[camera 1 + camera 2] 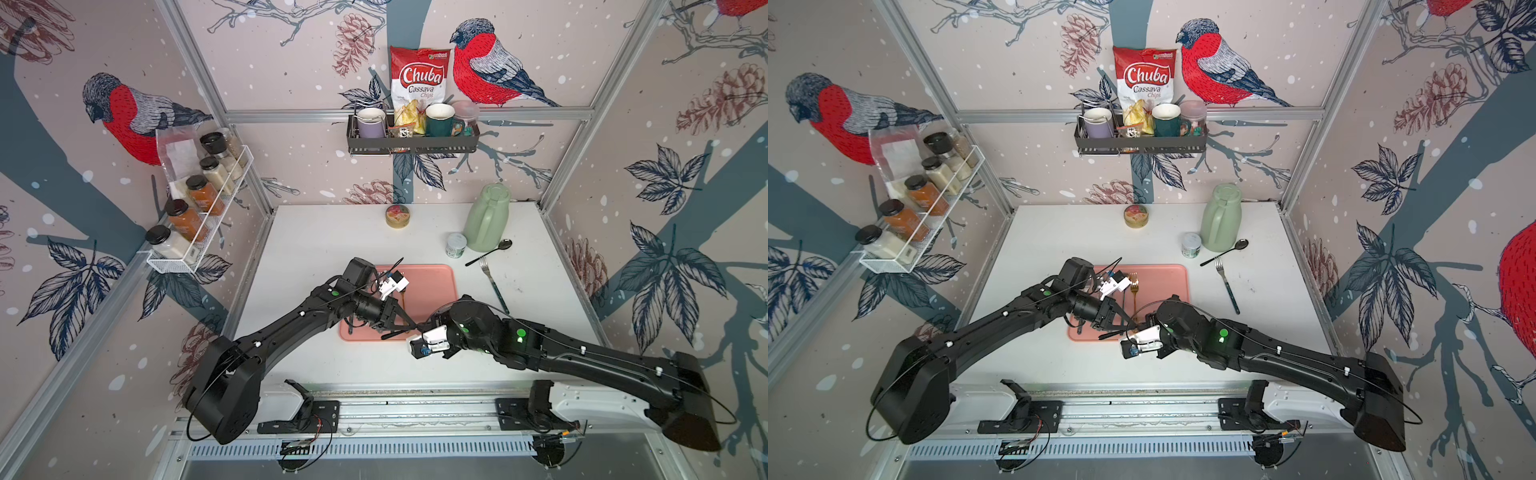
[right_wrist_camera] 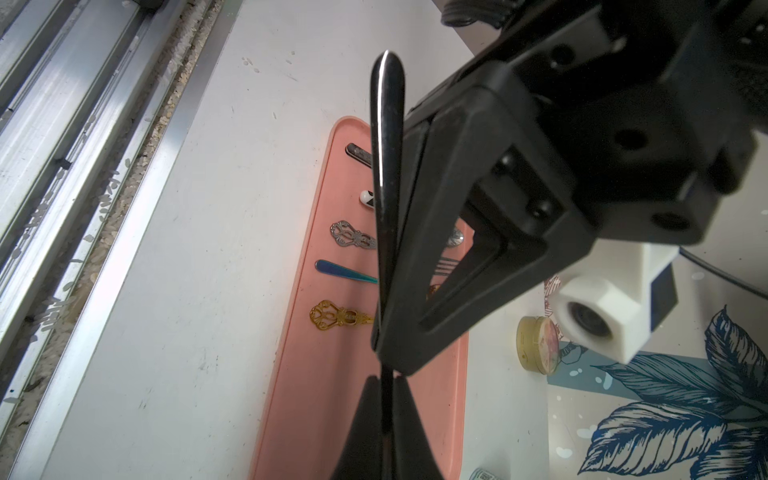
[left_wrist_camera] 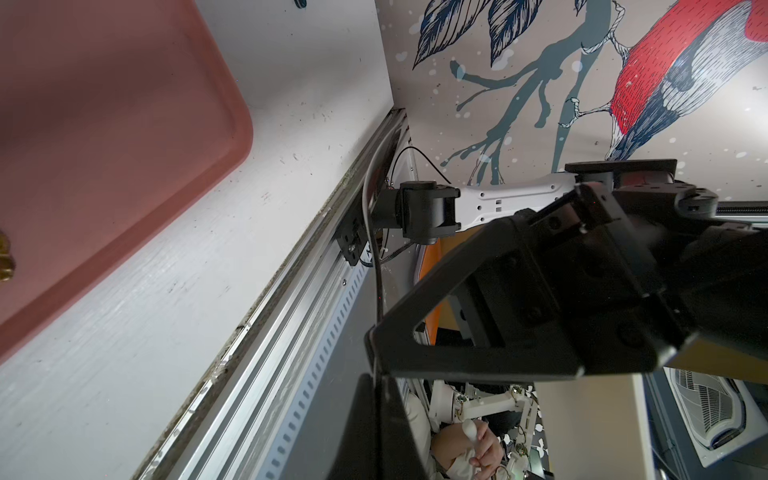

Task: Set the spoon and fork side by side
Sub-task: Pick up the spoon from the center of the board, then place the spoon on the tray.

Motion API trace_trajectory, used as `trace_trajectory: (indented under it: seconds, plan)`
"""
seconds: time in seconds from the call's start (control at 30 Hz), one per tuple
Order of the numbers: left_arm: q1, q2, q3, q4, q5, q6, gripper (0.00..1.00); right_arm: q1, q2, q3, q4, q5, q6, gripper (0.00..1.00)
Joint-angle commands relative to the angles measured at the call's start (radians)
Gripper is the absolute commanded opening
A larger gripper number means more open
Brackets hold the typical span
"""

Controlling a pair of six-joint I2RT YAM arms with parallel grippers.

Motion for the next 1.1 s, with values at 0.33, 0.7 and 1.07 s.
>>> trace_trajectory:
  seconds: [0.33, 0.7, 1.07]
  plan:
    - [-0.068, -0.120, -0.153, 0.471, -0.583, -0.387, 0.00, -0.095, -0.052, 0.022, 0.114, 0.201, 0.530, 0.75]
    - [-0.280, 0.137, -0.177, 0.806, -1.093, -0.560, 0.00, -0.282, 0.123, 0.244, -0.230, 0.292, 1.263, 0.68]
    - [-0.347, 0.440, -0.157, 1.043, -1.197, -0.662, 0.00, -0.430, 0.342, 0.254, -0.238, 0.179, 1.693, 0.68]
